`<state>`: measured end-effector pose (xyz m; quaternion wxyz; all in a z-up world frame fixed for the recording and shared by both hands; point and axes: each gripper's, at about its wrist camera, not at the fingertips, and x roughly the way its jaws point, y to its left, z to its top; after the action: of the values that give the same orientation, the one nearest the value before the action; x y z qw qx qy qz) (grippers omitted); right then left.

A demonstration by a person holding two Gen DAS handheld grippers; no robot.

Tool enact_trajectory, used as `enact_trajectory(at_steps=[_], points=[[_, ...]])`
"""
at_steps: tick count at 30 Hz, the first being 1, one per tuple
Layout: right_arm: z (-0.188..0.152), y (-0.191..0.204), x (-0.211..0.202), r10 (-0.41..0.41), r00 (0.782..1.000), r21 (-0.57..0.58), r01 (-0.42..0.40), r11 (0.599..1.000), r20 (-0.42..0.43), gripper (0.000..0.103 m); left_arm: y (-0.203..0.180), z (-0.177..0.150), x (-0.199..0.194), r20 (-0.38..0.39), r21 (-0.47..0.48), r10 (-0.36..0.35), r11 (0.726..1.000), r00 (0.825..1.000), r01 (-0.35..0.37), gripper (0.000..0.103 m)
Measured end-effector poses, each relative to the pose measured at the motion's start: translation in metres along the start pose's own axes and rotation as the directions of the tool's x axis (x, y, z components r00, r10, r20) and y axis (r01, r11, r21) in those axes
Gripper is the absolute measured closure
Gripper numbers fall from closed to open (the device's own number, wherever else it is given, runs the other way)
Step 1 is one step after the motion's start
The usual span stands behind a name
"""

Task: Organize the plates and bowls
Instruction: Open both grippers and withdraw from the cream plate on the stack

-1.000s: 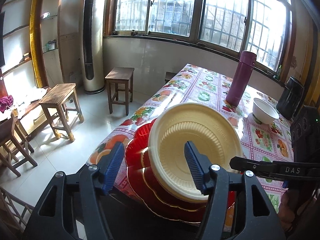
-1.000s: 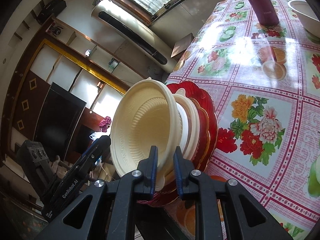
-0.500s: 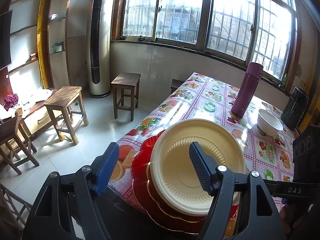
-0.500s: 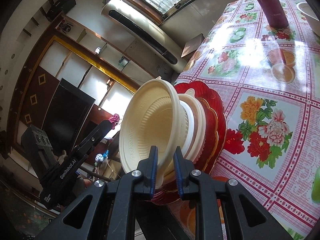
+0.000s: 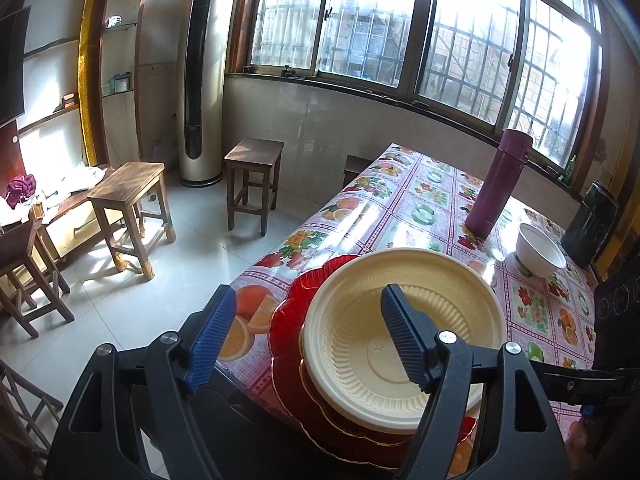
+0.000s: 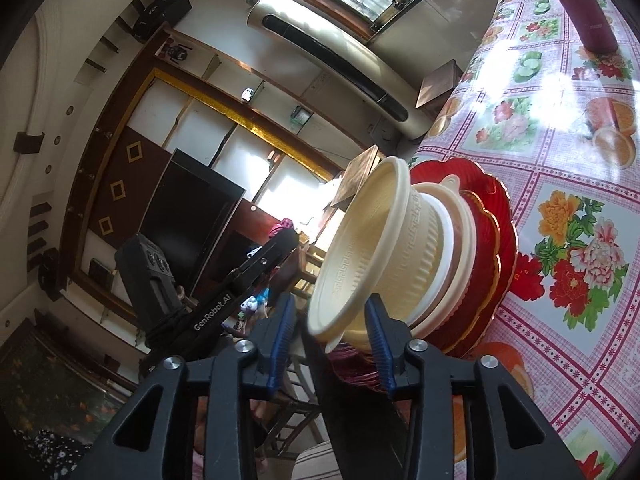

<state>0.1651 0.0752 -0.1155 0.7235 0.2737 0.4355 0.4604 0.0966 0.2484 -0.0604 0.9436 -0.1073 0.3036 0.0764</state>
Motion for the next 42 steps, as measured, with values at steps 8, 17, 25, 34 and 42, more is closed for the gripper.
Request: enact_trajectory(at_steps=[8, 17, 25, 34, 42], points=[[0.006, 0.002, -0.018, 0.150, 0.989, -0.010, -0.150, 0.989, 0.011, 0.042, 0.007, 0.003, -0.004, 0.028, -0.043, -0.022, 0.999, 0.999, 0.023, 0.014], [0.015, -0.030, -0.045, 0.250, 0.947, 0.107, -0.276, 0.955, 0.203, 0.020, 0.017, 0.003, -0.010, 0.062, -0.102, -0.049, 0.993, 0.997, 0.055, 0.000], [0.028, -0.038, -0.026, 0.356, 0.908, 0.148, -0.392, 0.908, 0.222, 0.018, 0.012, 0.004, -0.014, 0.085, -0.111, -0.079, 0.990, 0.993, 0.088, 0.000], [0.029, -0.040, -0.005, 0.318, 0.934, 0.181, -0.345, 0.921, 0.165, 0.017, 0.013, 0.002, -0.007, 0.058, -0.128, -0.083, 0.988, 0.995, 0.090, 0.000], [0.028, -0.045, 0.006, 0.272, 0.952, 0.216, -0.298, 0.930, 0.142, 0.013, 0.015, -0.001, -0.005, 0.041, -0.141, -0.088, 0.986, 0.995, 0.093, 0.000]])
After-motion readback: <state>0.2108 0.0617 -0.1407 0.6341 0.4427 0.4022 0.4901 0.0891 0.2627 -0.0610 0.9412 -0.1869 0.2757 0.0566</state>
